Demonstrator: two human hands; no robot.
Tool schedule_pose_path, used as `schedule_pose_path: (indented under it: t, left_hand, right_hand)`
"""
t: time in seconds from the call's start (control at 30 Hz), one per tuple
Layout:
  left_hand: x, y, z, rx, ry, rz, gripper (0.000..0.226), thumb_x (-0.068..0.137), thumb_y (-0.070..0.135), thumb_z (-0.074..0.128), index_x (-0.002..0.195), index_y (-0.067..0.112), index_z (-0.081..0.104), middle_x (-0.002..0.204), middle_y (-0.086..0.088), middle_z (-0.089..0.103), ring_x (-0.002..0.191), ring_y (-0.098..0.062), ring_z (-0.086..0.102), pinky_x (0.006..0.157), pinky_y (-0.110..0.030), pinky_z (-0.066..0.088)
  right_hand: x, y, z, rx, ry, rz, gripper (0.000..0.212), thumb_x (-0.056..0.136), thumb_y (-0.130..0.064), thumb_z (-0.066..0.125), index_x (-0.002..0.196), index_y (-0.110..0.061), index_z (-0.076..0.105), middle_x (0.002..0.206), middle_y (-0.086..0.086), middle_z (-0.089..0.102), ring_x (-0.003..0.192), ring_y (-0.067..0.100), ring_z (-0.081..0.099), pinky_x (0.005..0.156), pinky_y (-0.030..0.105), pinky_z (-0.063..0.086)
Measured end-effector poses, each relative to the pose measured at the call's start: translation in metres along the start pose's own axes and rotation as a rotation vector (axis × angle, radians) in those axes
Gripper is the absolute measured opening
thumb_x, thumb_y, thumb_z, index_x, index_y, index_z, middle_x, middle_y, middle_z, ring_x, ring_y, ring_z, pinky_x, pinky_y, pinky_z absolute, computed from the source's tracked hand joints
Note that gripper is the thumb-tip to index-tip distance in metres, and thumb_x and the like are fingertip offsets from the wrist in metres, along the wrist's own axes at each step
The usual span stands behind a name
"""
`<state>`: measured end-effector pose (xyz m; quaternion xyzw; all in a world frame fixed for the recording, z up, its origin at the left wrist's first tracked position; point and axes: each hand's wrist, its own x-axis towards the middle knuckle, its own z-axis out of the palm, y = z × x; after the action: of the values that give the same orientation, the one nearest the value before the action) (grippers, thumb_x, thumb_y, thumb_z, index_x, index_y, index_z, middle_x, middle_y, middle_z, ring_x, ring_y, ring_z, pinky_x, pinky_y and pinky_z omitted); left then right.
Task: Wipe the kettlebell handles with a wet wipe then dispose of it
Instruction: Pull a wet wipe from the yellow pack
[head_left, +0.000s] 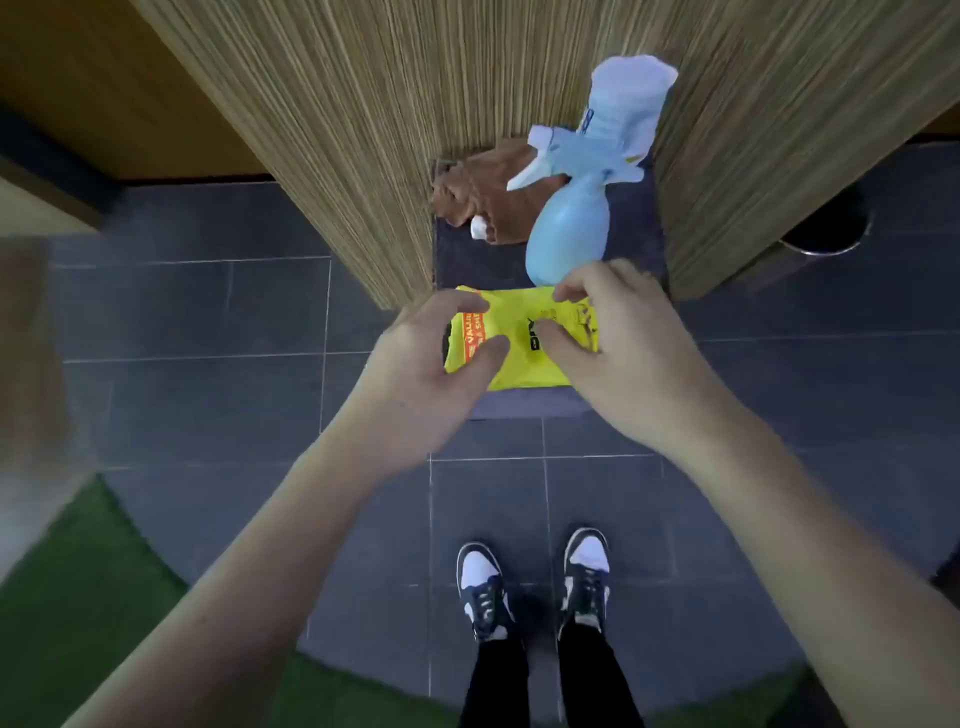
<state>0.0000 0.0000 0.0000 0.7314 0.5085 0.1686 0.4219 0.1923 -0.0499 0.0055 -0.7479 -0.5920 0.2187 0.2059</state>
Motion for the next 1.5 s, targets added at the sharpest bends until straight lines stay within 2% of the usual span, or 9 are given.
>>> schedule_pose_path:
  t: [0.1, 0.27, 0.4, 0.57, 0.73, 0.9, 1.0, 1.2, 1.5]
  left_hand:
    - [0.017, -0.019, 0.017, 0.096, -0.029, -0.017, 0.042, 0.097, 0.030, 0.072, 0.138, 0.023, 0.062, 0.139, 0.010, 0.062, 0.129, -0.009, 0.054, 0.094, -0.003, 0.035]
    - [0.034, -0.036, 0.031, 0.132, -0.051, 0.001, 0.048, 0.092, 0.015, 0.074, 0.138, 0.017, 0.062, 0.136, 0.005, 0.062, 0.120, -0.017, 0.056, 0.088, -0.011, 0.037]
    - [0.037, -0.039, 0.035, 0.159, -0.053, 0.012, 0.046, 0.092, 0.016, 0.074, 0.137, 0.017, 0.062, 0.138, 0.003, 0.063, 0.118, -0.016, 0.056, 0.088, -0.002, 0.035]
    - [0.039, -0.042, 0.041, 0.193, -0.057, 0.036, 0.044, 0.091, 0.022, 0.072, 0.134, 0.014, 0.064, 0.139, 0.000, 0.063, 0.122, -0.022, 0.058, 0.094, -0.015, 0.033]
    - [0.042, -0.039, 0.055, 0.217, -0.037, 0.063, 0.039, 0.091, 0.023, 0.072, 0.128, 0.012, 0.068, 0.138, -0.001, 0.063, 0.121, -0.026, 0.057, 0.101, -0.022, 0.037]
    - [0.051, -0.032, 0.075, 0.265, 0.018, 0.093, 0.034, 0.090, 0.029, 0.076, 0.120, 0.014, 0.073, 0.127, -0.001, 0.064, 0.116, -0.028, 0.056, 0.101, -0.043, 0.049]
    - [0.058, -0.026, 0.087, 0.313, 0.039, 0.113, 0.034, 0.088, 0.034, 0.076, 0.117, 0.017, 0.075, 0.122, 0.000, 0.065, 0.111, -0.031, 0.057, 0.097, -0.049, 0.050]
    - [0.070, -0.017, 0.098, 0.315, 0.071, 0.199, 0.017, 0.093, 0.029, 0.070, 0.104, 0.020, 0.078, 0.110, 0.001, 0.066, 0.102, -0.029, 0.059, 0.088, -0.054, 0.051]
    - [0.066, -0.001, 0.082, 0.143, 0.171, 0.200, 0.011, 0.097, 0.019, 0.068, 0.098, 0.013, 0.077, 0.101, 0.003, 0.073, 0.097, -0.022, 0.064, 0.084, -0.040, 0.053]
  right_hand:
    - [0.018, 0.008, 0.036, -0.075, -0.012, 0.070, 0.036, 0.089, -0.045, 0.072, 0.109, -0.015, 0.064, 0.113, 0.005, 0.059, 0.109, 0.033, 0.057, 0.090, 0.050, 0.049]
    - [0.037, 0.012, 0.071, -0.288, -0.007, 0.155, 0.052, 0.082, -0.060, 0.074, 0.105, -0.015, 0.064, 0.114, 0.006, 0.055, 0.112, 0.032, 0.053, 0.086, 0.045, 0.044]
    - [0.041, 0.017, 0.079, -0.321, 0.051, 0.131, 0.028, 0.087, -0.040, 0.075, 0.096, -0.014, 0.070, 0.114, 0.008, 0.056, 0.108, 0.034, 0.054, 0.081, 0.045, 0.044]
    - [0.038, 0.026, 0.068, -0.115, 0.071, 0.100, 0.018, 0.094, -0.020, 0.069, 0.083, -0.008, 0.063, 0.099, 0.011, 0.061, 0.095, 0.037, 0.057, 0.071, 0.042, 0.046]
    - [0.026, 0.050, 0.030, 0.187, 0.049, 0.217, 0.023, 0.103, -0.023, 0.059, 0.087, -0.006, 0.059, 0.082, 0.006, 0.066, 0.076, 0.026, 0.060, 0.067, 0.041, 0.043]
    - [0.017, 0.078, -0.001, 0.306, 0.100, 0.372, 0.016, 0.102, -0.025, 0.061, 0.092, -0.012, 0.064, 0.084, -0.010, 0.068, 0.077, -0.003, 0.063, 0.062, 0.009, 0.043]
    - [0.015, 0.091, -0.009, 0.366, 0.111, 0.430, 0.017, 0.101, -0.027, 0.061, 0.093, -0.014, 0.065, 0.085, -0.009, 0.070, 0.072, -0.014, 0.060, 0.059, 0.009, 0.042]
    - [0.018, 0.097, -0.011, 0.401, 0.109, 0.419, 0.017, 0.101, -0.028, 0.062, 0.092, -0.015, 0.066, 0.083, -0.010, 0.071, 0.070, -0.013, 0.060, 0.057, 0.005, 0.041]
    - [0.024, 0.092, -0.013, 0.431, 0.103, 0.372, 0.018, 0.101, -0.027, 0.063, 0.088, -0.014, 0.064, 0.073, -0.005, 0.067, 0.062, -0.003, 0.057, 0.054, 0.010, 0.041]
